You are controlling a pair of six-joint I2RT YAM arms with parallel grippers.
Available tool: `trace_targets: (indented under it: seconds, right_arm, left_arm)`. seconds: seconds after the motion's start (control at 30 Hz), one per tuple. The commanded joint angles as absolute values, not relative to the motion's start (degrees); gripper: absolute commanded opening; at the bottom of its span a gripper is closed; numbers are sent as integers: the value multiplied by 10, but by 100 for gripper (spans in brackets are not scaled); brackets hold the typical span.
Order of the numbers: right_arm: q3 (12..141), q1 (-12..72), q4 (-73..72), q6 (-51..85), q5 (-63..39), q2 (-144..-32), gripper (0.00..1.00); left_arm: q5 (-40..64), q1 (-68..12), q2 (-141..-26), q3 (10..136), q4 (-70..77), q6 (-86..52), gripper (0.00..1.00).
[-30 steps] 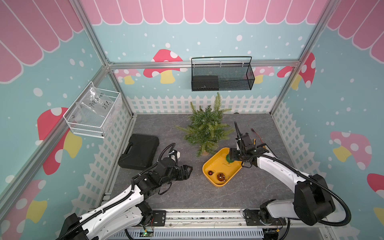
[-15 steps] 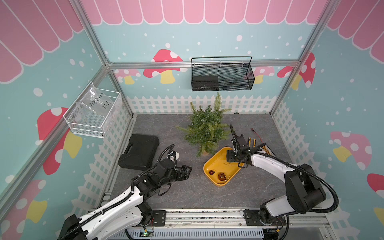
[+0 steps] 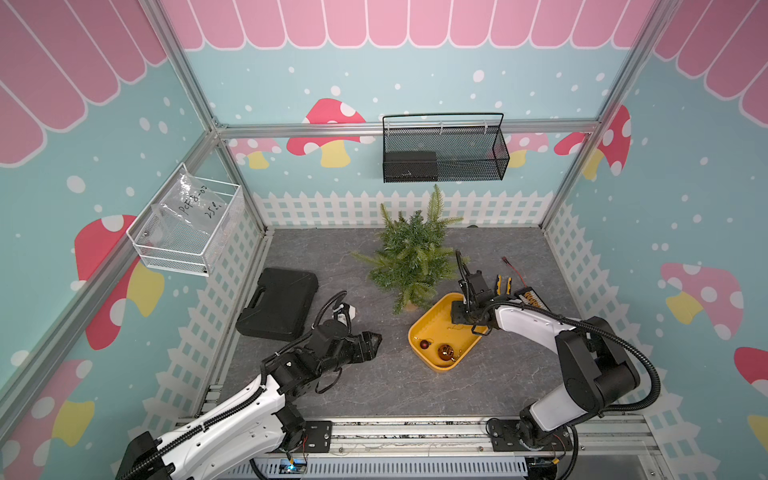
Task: Decorate the small christmas tree with ornaments
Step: Pick up an ornament from the container.
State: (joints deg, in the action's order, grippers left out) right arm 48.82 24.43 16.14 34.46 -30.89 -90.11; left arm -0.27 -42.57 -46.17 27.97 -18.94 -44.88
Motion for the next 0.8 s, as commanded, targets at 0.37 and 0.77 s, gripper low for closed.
trace_targets:
  seconds: [0.37,0.77]
  right_arm:
    - [501,247,234,304,-299,-677,53]
    - [636,248,350,280,-330,-581,52]
  left_arm:
    - [18,-438,-488,416,-209,-414,74]
    - [20,-491,-550,569,-217,-366,58]
